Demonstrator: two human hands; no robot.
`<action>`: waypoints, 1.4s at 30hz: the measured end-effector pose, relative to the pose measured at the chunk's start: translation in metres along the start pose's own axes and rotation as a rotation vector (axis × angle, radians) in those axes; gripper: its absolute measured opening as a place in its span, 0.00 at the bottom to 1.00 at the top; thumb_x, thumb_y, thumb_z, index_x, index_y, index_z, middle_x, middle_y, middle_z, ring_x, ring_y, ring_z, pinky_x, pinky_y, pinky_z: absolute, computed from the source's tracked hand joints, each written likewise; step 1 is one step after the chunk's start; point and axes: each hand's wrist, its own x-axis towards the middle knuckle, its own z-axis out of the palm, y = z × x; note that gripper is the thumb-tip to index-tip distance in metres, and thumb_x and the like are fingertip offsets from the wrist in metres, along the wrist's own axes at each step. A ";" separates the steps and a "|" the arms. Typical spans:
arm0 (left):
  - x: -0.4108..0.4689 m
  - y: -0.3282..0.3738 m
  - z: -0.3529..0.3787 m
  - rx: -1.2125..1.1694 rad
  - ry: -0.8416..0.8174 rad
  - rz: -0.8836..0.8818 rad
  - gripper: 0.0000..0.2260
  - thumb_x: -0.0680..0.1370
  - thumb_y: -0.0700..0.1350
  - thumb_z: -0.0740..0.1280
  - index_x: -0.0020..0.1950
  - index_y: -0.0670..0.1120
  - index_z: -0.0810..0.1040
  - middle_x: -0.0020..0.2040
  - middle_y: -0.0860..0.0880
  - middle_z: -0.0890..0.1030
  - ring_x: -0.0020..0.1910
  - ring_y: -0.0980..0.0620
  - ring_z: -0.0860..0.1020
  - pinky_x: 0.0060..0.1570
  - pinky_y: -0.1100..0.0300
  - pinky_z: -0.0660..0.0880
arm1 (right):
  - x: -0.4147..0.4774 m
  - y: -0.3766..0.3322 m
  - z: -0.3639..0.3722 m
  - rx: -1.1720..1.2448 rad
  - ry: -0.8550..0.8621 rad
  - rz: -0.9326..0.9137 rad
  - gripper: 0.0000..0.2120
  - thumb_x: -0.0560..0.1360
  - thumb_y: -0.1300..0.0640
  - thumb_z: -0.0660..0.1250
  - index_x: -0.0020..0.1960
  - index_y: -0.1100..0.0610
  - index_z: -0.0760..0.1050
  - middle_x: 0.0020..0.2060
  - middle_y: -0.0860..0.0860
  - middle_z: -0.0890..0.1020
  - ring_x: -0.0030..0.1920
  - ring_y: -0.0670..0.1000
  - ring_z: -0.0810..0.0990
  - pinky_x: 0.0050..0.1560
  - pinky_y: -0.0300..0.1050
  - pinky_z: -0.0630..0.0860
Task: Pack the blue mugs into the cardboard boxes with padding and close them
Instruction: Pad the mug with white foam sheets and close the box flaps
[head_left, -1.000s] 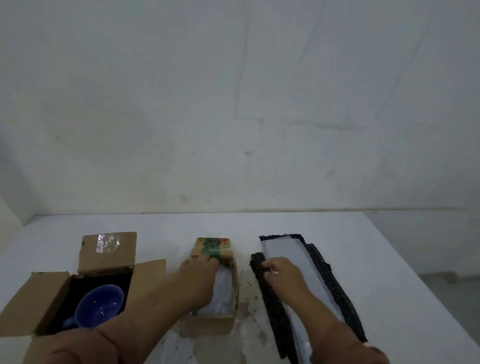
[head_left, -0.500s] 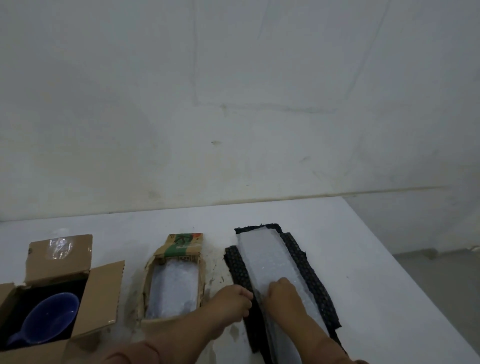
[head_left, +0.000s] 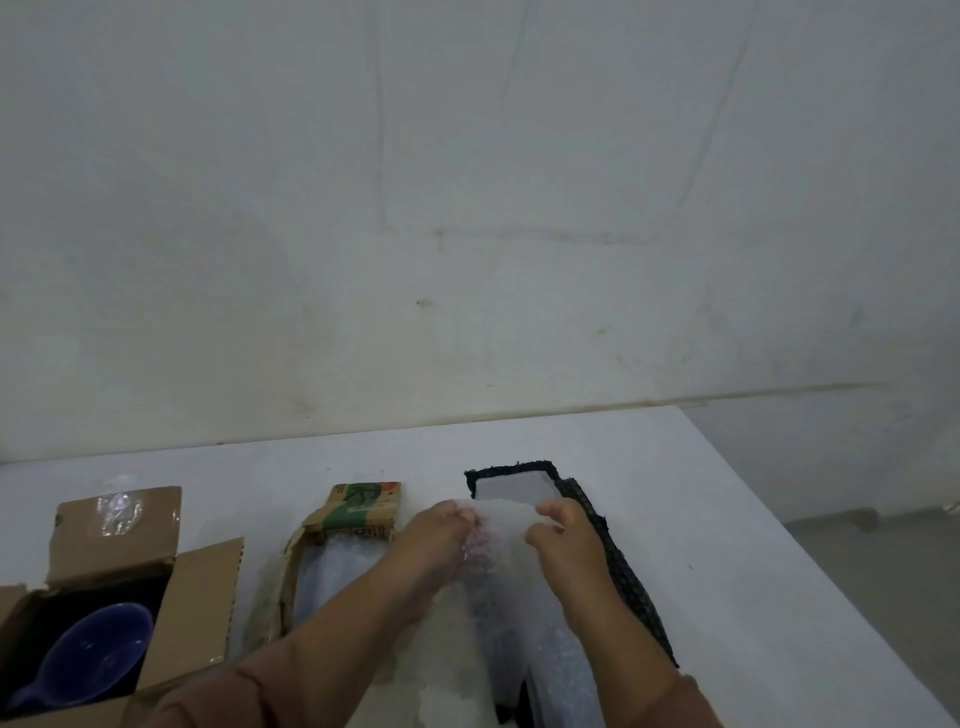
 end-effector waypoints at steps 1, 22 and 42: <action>-0.004 0.007 -0.007 0.009 -0.017 0.027 0.09 0.79 0.39 0.59 0.43 0.42 0.77 0.39 0.41 0.80 0.36 0.46 0.80 0.41 0.53 0.80 | 0.001 -0.005 -0.002 0.092 -0.069 0.109 0.11 0.72 0.63 0.65 0.52 0.53 0.72 0.51 0.53 0.75 0.47 0.52 0.75 0.45 0.46 0.71; -0.051 0.061 -0.116 -0.009 -0.213 0.399 0.28 0.66 0.45 0.73 0.65 0.47 0.70 0.66 0.44 0.74 0.64 0.46 0.74 0.62 0.47 0.72 | -0.022 -0.128 0.039 0.366 -0.413 -0.334 0.16 0.71 0.70 0.65 0.32 0.53 0.72 0.38 0.46 0.84 0.38 0.45 0.81 0.36 0.37 0.75; -0.049 0.047 -0.132 -0.250 -0.066 0.165 0.14 0.77 0.31 0.58 0.54 0.44 0.79 0.49 0.45 0.84 0.44 0.45 0.83 0.36 0.56 0.79 | -0.023 -0.095 0.056 0.203 -0.504 -0.061 0.12 0.71 0.70 0.68 0.41 0.56 0.84 0.37 0.50 0.86 0.38 0.48 0.85 0.36 0.39 0.79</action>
